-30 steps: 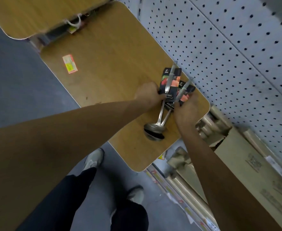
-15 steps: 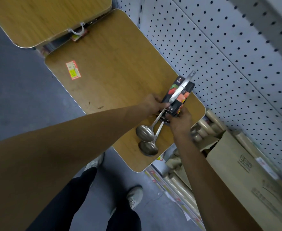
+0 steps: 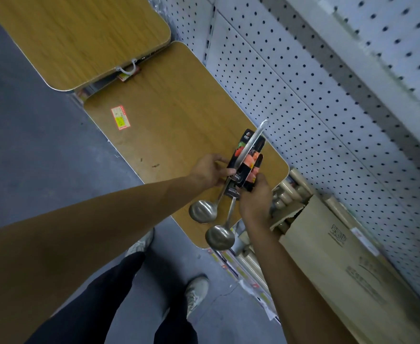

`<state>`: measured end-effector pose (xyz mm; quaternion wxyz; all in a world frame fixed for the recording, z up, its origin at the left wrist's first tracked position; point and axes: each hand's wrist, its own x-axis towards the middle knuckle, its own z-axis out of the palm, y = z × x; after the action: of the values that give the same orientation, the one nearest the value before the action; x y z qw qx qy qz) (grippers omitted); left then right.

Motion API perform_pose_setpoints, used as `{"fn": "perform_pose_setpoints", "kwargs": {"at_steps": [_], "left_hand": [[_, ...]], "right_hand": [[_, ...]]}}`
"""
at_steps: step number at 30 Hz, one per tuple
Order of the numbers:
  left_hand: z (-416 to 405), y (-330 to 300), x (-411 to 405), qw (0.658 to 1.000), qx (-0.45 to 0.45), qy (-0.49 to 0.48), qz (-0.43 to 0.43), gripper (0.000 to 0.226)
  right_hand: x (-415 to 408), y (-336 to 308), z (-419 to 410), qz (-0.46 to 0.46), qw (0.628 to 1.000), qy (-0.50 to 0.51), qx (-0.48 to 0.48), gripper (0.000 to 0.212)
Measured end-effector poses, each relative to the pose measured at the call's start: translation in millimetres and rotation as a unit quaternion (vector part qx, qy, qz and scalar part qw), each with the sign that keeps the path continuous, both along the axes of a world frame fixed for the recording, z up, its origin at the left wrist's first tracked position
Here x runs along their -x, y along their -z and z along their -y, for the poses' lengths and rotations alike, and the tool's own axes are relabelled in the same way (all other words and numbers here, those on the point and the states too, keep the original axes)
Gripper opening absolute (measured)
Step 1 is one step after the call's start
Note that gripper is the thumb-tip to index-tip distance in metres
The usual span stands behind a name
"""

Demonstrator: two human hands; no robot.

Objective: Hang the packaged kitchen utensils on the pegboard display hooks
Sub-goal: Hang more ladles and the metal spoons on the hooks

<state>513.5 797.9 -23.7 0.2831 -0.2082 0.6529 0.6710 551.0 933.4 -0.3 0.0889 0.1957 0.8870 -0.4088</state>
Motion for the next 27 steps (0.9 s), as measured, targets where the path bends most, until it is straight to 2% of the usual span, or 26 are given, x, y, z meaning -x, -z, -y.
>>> {"fn": "perform_pose_setpoints", "kwargs": {"at_steps": [6,10,15,18,20,22,27], "left_hand": [[5,-25,-12,0.999,0.026,-0.001,-0.045,0.016],[7,-41,-10,0.996,0.048,0.012,-0.075,0.024],[10,-61,-15,0.995,0.024,0.012,-0.094,0.012],[15,-68,-20,0.994,0.003,0.010,-0.105,0.017],[16,-75,-22,0.993,-0.003,0.025,-0.117,0.013],[17,-85,-23,0.988,0.037,0.048,-0.141,0.010],[16,-124,-29,0.970,0.062,0.125,-0.201,0.009]], "right_hand": [[-4,-40,14,-0.010,0.999,0.028,-0.016,0.020],[-3,-57,17,-0.018,0.999,0.046,-0.013,0.022],[-7,-77,18,-0.022,0.997,0.067,-0.018,0.016],[-4,-95,12,-0.022,0.995,0.091,-0.014,0.015],[-2,-107,6,-0.033,0.995,0.095,-0.004,0.013],[-4,-117,-1,-0.044,0.995,0.087,0.011,0.010],[-19,-145,-18,-0.074,0.993,0.069,0.055,0.025]]}}
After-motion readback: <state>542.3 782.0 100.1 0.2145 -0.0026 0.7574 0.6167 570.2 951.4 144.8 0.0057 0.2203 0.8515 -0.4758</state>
